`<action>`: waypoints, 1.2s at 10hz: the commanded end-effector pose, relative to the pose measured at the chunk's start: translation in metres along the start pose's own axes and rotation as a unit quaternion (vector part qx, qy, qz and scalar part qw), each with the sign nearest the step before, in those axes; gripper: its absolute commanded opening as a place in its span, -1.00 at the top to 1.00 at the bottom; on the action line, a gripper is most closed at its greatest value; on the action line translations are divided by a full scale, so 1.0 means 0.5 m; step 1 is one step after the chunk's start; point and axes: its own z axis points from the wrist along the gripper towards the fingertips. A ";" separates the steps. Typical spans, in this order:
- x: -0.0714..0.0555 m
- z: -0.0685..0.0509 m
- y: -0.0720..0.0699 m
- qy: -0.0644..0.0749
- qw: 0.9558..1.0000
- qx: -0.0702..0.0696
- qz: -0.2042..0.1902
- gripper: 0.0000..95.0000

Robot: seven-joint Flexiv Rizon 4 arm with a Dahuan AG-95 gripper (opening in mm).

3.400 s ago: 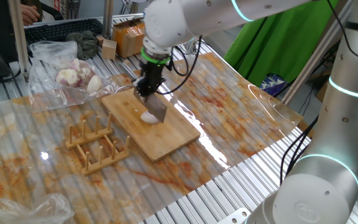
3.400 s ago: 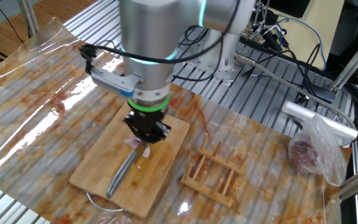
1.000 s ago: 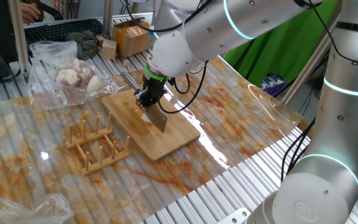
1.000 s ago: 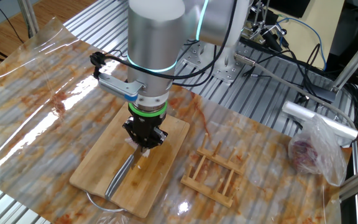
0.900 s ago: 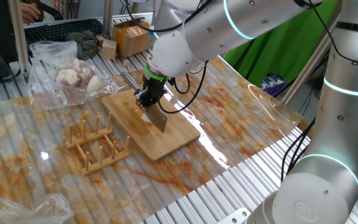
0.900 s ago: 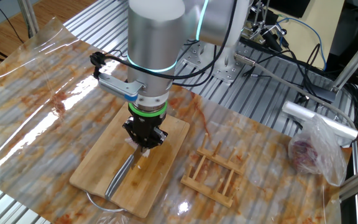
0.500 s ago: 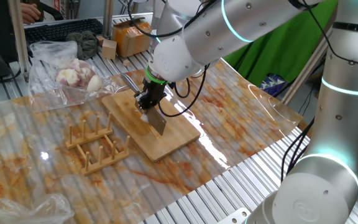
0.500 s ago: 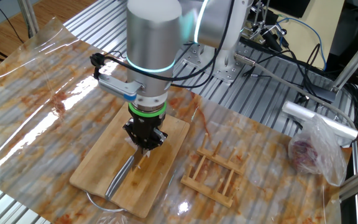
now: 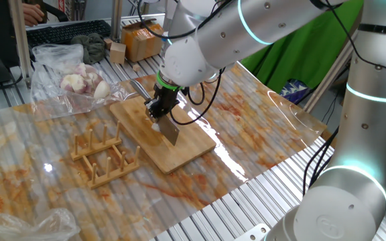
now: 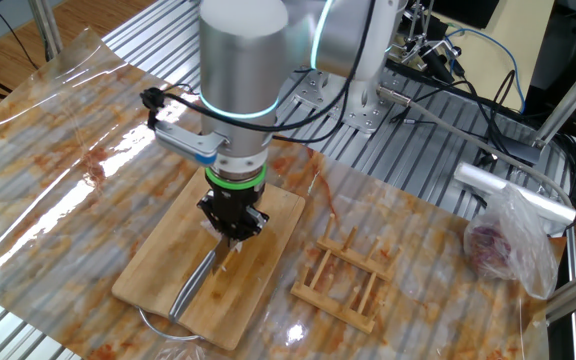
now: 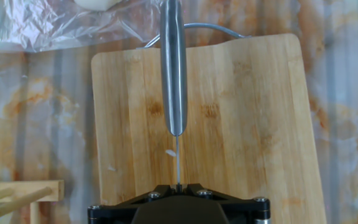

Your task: Chop the onions

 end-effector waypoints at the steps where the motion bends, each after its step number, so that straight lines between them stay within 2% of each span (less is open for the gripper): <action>1: 0.007 0.034 -0.005 -0.018 1.000 0.006 -0.001 1.00; 2: 0.006 0.028 -0.004 -0.012 1.000 0.001 0.001 1.00; 3: 0.005 0.018 -0.001 -0.012 1.000 -0.002 0.004 1.00; 5: 0.005 0.017 0.000 -0.008 1.000 0.006 0.005 1.00; 6: 0.004 0.000 0.002 0.000 1.000 0.012 0.007 1.00; 8: 0.001 -0.021 0.005 0.007 1.000 0.008 0.011 1.00; 11: -0.001 -0.027 0.006 0.007 1.000 0.007 0.016 1.00; 12: -0.003 -0.044 0.007 0.011 1.000 0.006 0.019 1.00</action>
